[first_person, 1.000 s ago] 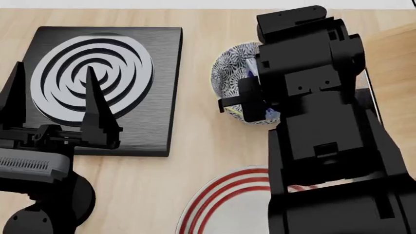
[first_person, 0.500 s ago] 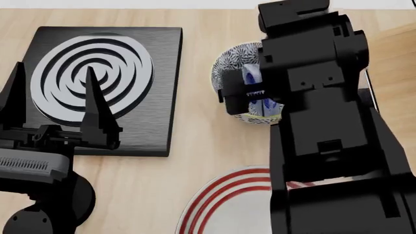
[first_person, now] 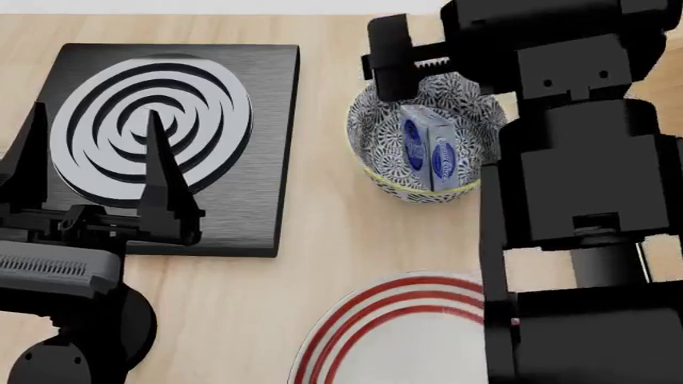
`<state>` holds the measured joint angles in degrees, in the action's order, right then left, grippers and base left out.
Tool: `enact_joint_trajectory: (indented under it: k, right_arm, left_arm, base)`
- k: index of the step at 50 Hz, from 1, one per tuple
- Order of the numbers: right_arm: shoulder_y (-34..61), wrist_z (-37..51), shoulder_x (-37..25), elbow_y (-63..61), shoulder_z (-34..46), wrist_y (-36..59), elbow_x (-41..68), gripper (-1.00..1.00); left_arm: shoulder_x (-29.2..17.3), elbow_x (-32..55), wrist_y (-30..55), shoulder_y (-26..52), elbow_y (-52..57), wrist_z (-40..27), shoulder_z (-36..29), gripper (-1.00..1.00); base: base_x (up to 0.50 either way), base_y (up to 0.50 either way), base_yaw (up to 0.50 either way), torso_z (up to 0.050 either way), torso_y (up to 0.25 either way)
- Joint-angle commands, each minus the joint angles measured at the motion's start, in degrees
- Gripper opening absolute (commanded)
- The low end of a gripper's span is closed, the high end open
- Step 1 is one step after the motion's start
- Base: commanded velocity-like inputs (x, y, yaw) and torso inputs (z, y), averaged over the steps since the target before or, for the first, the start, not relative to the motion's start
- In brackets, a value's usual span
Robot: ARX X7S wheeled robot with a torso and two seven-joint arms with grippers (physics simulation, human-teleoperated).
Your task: Pick up the cream cheese and put it in the bowl.
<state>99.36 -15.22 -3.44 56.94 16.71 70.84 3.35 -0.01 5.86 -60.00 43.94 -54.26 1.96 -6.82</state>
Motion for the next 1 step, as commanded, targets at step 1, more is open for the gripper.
enact_joint_trajectory:
  k: [1]
  right_arm:
    - [-5.9, -0.9, -2.7, -20.2, -1.4, 10.5, 2.3, 1.00]
  left_arm:
    - [0.0, 0.1, 0.0, 0.1, -0.4, 0.1, 0.0, 1.00]
  base:
    - [0.00, 0.00, 0.00, 0.000, 0.000]
